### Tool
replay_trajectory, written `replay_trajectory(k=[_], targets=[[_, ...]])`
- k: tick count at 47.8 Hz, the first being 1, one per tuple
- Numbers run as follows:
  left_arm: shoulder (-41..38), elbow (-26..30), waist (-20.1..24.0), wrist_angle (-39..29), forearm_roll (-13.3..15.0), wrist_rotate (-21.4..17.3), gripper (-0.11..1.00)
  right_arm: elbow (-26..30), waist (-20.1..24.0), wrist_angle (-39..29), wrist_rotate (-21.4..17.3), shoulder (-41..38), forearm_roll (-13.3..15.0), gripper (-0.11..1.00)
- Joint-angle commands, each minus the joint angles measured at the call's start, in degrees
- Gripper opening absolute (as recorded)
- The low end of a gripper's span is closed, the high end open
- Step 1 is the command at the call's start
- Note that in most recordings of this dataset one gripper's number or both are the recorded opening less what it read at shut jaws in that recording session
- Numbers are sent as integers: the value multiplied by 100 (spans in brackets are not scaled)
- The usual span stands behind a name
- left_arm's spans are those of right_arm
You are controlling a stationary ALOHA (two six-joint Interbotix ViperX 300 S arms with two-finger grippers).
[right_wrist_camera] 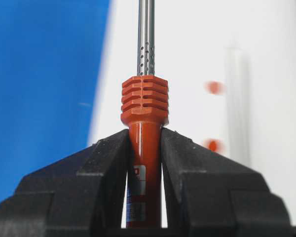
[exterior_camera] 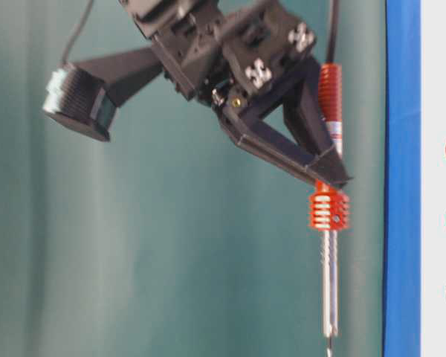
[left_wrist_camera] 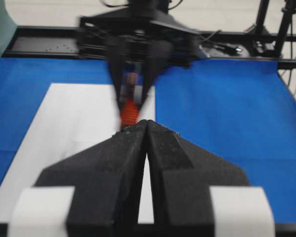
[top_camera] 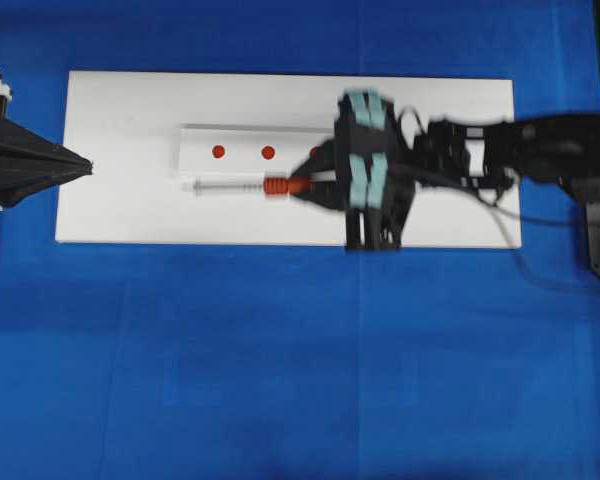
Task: Touch the tip of the soldering iron to the mark.
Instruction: 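Lift the soldering iron tip-down and carry it over the dotted strip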
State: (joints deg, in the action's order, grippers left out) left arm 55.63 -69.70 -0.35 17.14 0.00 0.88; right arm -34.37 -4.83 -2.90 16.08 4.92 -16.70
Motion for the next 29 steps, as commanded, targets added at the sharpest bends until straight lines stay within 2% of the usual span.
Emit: replay_trajectory(k=[1, 12, 29], targets=[[-53, 53, 9, 53, -18, 9, 0, 264, -246, -132, 167, 123, 44, 6], [-53, 53, 9, 53, -18, 0, 0, 598, -826, -466, 650, 114, 105, 6], [-53, 53, 9, 44, -18, 0, 0, 712, -984, -1090, 712, 26, 105, 6]])
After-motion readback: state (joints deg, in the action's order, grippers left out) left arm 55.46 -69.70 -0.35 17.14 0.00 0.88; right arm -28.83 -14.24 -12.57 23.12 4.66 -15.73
